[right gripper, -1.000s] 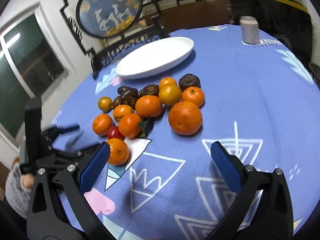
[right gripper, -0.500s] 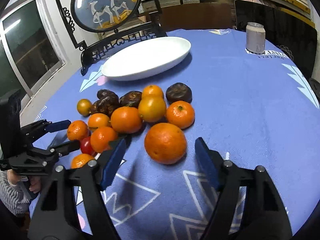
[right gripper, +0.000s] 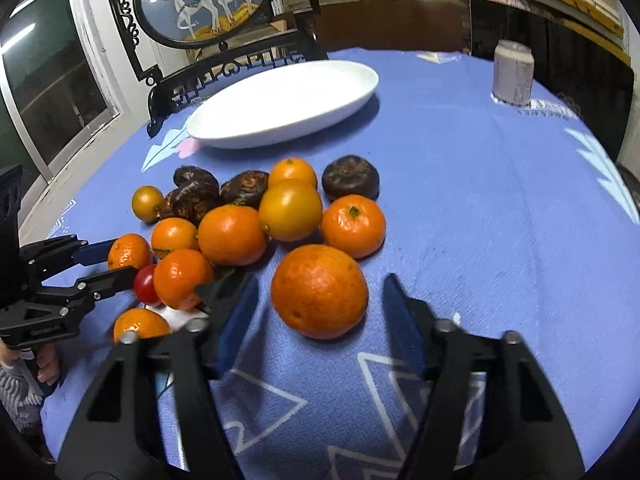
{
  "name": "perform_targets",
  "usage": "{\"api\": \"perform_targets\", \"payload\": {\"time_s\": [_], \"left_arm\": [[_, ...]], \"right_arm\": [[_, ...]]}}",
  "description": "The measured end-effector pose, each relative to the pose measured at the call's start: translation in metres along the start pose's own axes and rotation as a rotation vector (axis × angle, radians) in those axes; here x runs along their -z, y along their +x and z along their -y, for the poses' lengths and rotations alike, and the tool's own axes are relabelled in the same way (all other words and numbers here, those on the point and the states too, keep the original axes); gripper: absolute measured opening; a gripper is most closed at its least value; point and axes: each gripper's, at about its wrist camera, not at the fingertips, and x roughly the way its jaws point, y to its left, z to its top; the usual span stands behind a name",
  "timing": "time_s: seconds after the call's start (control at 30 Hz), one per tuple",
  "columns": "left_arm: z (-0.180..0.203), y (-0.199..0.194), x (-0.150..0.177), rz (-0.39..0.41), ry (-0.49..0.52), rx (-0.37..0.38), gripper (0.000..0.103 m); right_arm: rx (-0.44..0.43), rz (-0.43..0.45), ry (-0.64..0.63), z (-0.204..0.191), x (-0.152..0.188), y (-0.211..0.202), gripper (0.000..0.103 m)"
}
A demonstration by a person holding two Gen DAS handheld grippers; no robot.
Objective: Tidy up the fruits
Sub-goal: 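Grasp a large tangerine with the left gripper while the right gripper grasps another tangerine, then carry both tangerines onto the white plate and open both grippers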
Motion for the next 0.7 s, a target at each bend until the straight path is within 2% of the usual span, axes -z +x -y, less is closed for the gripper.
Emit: {"api": "perform_targets", "payload": {"time_s": [0.03, 0.2, 0.33, 0.53, 0.7], "left_arm": [[0.0, -0.001, 0.0, 0.002, -0.002, 0.001, 0.047], [-0.002, -0.01, 0.001, 0.037, -0.012, -0.002, 0.047], [-0.008, -0.02, -0.013, 0.065, -0.021, -0.025, 0.047], [-0.034, -0.022, -0.089, 0.118, -0.038, -0.084, 0.047], [-0.063, 0.019, -0.137, 0.107, -0.127, -0.086, 0.047]], "right_arm": [[-0.022, -0.015, 0.012, 0.002, 0.0, 0.003, 0.047], [-0.048, -0.006, 0.037, 0.006, 0.001, 0.0, 0.046], [-0.054, 0.065, 0.055, 0.01, -0.007, -0.02, 0.046], [-0.026, 0.128, 0.025, -0.002, -0.073, -0.034, 0.046], [-0.057, 0.153, 0.053, -0.013, -0.128, 0.002, 0.046]]}}
